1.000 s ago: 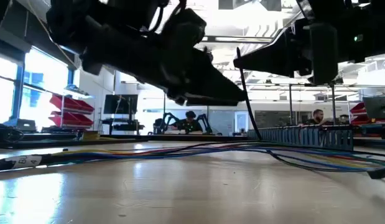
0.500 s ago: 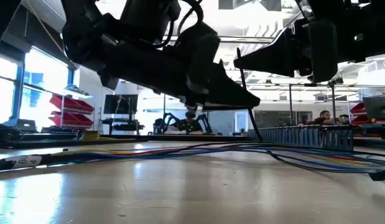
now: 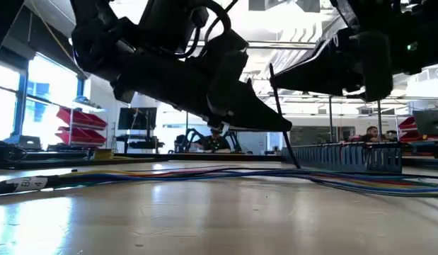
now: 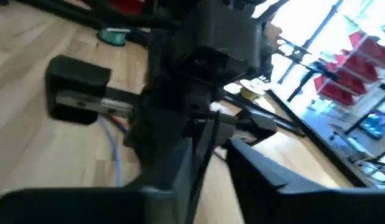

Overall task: Ziptie cables
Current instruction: Wrap the left black zip tie on the cables

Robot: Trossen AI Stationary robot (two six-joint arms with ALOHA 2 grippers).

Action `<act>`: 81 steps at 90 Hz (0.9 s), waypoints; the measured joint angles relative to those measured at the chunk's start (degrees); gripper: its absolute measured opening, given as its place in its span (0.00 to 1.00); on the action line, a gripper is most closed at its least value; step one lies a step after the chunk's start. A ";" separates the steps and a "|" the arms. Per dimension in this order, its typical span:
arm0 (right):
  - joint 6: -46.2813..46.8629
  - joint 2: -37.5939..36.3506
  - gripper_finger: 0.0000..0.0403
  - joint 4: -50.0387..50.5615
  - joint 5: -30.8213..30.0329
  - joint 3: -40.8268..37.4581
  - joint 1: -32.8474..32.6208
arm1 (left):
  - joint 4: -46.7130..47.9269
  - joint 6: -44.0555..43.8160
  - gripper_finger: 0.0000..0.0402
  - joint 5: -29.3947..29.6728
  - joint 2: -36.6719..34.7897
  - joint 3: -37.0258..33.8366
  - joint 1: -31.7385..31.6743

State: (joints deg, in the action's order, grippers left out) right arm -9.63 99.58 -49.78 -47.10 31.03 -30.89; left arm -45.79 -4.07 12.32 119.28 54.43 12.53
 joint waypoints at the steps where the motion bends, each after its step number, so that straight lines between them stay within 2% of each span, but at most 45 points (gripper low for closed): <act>1: 0.76 -0.03 0.33 0.52 -0.03 0.00 0.00 | 0.04 0.16 0.00 0.01 0.00 0.00 0.00; 8: 5.16 -0.03 0.41 4.28 2.12 -0.02 0.81 | 0.25 1.10 0.00 -0.44 0.00 0.00 -0.02; 17: 7.66 -0.03 0.43 6.98 11.41 -0.02 2.53 | 0.23 1.76 0.00 -1.93 0.00 0.00 -0.20; 25: 9.49 -0.03 0.37 6.67 14.46 -0.02 3.87 | 0.27 2.64 0.00 -3.09 0.00 0.00 -0.20; 36: 6.80 -0.04 0.22 6.71 16.08 -0.02 4.69 | 1.23 2.81 0.00 -3.50 0.00 -0.02 -0.21; 51: 2.11 -0.03 0.02 5.44 16.31 -0.02 4.50 | 1.54 2.73 0.00 -6.42 0.00 -0.02 -0.86; 58: 2.57 -0.03 0.01 5.40 15.68 -0.02 4.23 | 2.17 2.72 0.00 -7.42 0.00 0.00 -1.27; 65: 5.78 -0.03 0.00 5.49 12.55 -0.02 4.15 | 3.29 1.96 0.00 -7.36 -0.04 0.00 -1.69; 81: 18.85 -0.03 0.00 11.54 3.72 0.00 3.73 | 12.81 3.80 0.07 -9.29 -2.98 0.02 -2.23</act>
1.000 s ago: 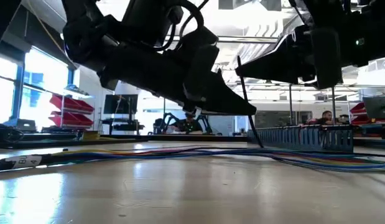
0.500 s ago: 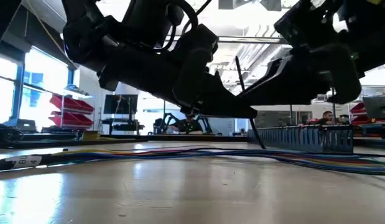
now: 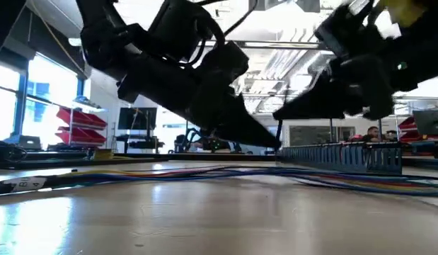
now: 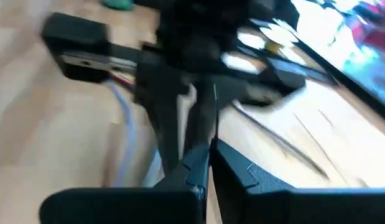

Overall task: Ziptie cables
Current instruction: Wrap the left black zip tie on the cables

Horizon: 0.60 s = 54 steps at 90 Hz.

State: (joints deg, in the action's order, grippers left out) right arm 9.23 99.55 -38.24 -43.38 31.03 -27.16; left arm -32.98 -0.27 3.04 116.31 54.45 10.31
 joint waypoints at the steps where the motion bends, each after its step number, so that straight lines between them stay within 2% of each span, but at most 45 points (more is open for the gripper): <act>1: 1.17 0.00 0.00 0.60 -0.53 0.00 0.02 | 0.89 0.19 0.07 -0.10 -0.35 -0.01 0.03; 11: 11.13 0.00 0.00 3.56 -3.86 0.00 0.05 | 8.69 1.56 0.15 -0.91 -4.01 -0.09 0.26; 19: 15.40 0.00 0.00 3.58 -5.21 0.19 0.03 | 12.59 2.96 0.20 -1.01 -6.09 -0.06 0.83; 29: 15.06 0.00 0.00 4.89 -5.13 1.73 0.03 | 14.86 6.48 0.23 -1.25 -7.15 -0.06 2.69; 39: 14.89 0.00 0.00 7.89 -3.37 3.25 0.76 | 17.26 14.78 0.24 -4.49 -7.41 -0.06 5.57; 54: 15.95 0.00 0.00 10.07 -0.01 4.47 3.07 | 18.74 25.63 0.25 -3.39 -7.41 -0.06 10.33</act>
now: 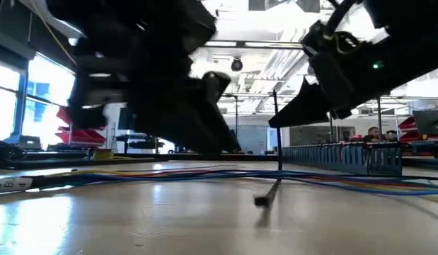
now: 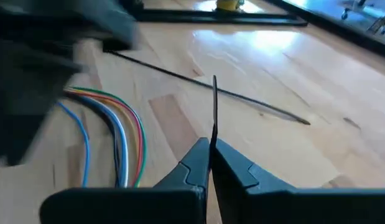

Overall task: Ziptie cables
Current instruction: Wrap the left black zip tie on the cables

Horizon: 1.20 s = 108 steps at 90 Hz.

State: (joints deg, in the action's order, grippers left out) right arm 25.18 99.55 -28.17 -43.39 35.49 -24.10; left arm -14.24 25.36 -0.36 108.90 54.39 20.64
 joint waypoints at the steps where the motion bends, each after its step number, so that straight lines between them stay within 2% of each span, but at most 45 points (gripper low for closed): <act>1: 0.11 0.00 0.00 -0.04 0.12 0.02 0.16 | 0.00 0.69 0.25 0.01 0.00 0.00 0.24; 13: 1.00 0.00 0.00 -0.23 1.84 0.08 1.72 | -2.13 6.71 0.29 2.35 1.61 0.04 2.56; 29: 2.15 0.00 0.00 -0.26 1.86 0.08 2.36 | -10.03 11.88 0.38 6.69 6.74 1.06 4.29; 54: 6.10 0.00 0.00 -0.30 0.38 0.08 1.85 | -11.78 15.74 0.43 10.27 17.07 12.90 5.49; 67: 7.39 0.00 0.00 -0.26 -1.14 0.08 0.56 | -3.93 20.33 0.43 7.70 20.47 19.35 5.23; 74: 7.40 0.00 0.00 0.03 -1.17 0.08 0.02 | 2.04 21.15 0.43 10.16 20.59 22.00 5.25; 81: 7.51 0.00 0.00 0.44 -1.19 0.08 -0.48 | 6.92 21.60 0.43 12.56 19.27 24.14 5.25; 86: 8.33 0.00 0.00 0.85 -1.20 0.06 -0.64 | 10.09 22.30 0.43 12.13 17.92 25.11 5.32; 92: 8.91 0.02 0.00 0.24 -1.49 -0.07 -1.02 | 16.17 21.51 0.43 8.90 15.96 25.87 5.21; 108: 10.65 0.02 0.00 2.52 -2.30 0.09 -1.87 | 28.08 23.16 0.43 9.42 11.99 26.13 5.99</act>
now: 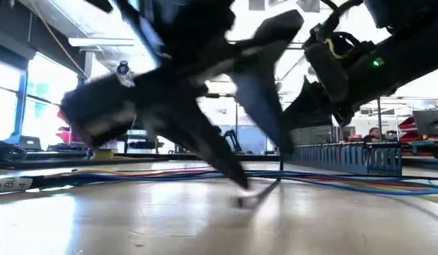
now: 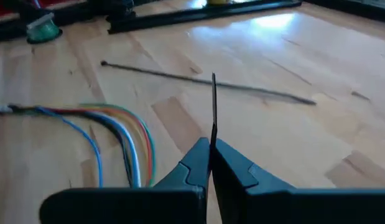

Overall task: Ziptie cables
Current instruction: Wrap the left black zip tie on the cables

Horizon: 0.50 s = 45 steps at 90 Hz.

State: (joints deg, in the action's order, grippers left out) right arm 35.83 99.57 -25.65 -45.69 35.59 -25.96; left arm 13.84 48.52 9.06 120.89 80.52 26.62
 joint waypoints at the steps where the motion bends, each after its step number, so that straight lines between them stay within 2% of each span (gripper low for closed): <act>1: 0.10 0.00 0.00 0.07 -0.17 -0.01 -0.05 | 0.25 -0.02 0.43 -0.02 -0.05 0.01 0.05; 10: 0.15 0.00 0.00 0.08 -1.21 0.00 -0.31 | 1.23 -1.37 0.43 -1.82 0.32 -0.62 0.29; 28: 0.19 0.00 0.00 0.03 -2.01 -0.01 -0.34 | -9.27 -1.26 0.43 1.88 2.01 -3.60 0.62; 45: 0.19 0.00 0.00 0.08 -1.77 -0.01 -0.34 | -17.74 -2.19 0.43 0.48 3.41 -5.50 0.34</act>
State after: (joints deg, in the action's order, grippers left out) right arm 36.02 99.57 -25.57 -47.46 35.57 -26.30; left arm -3.89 46.33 9.54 124.30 75.02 26.96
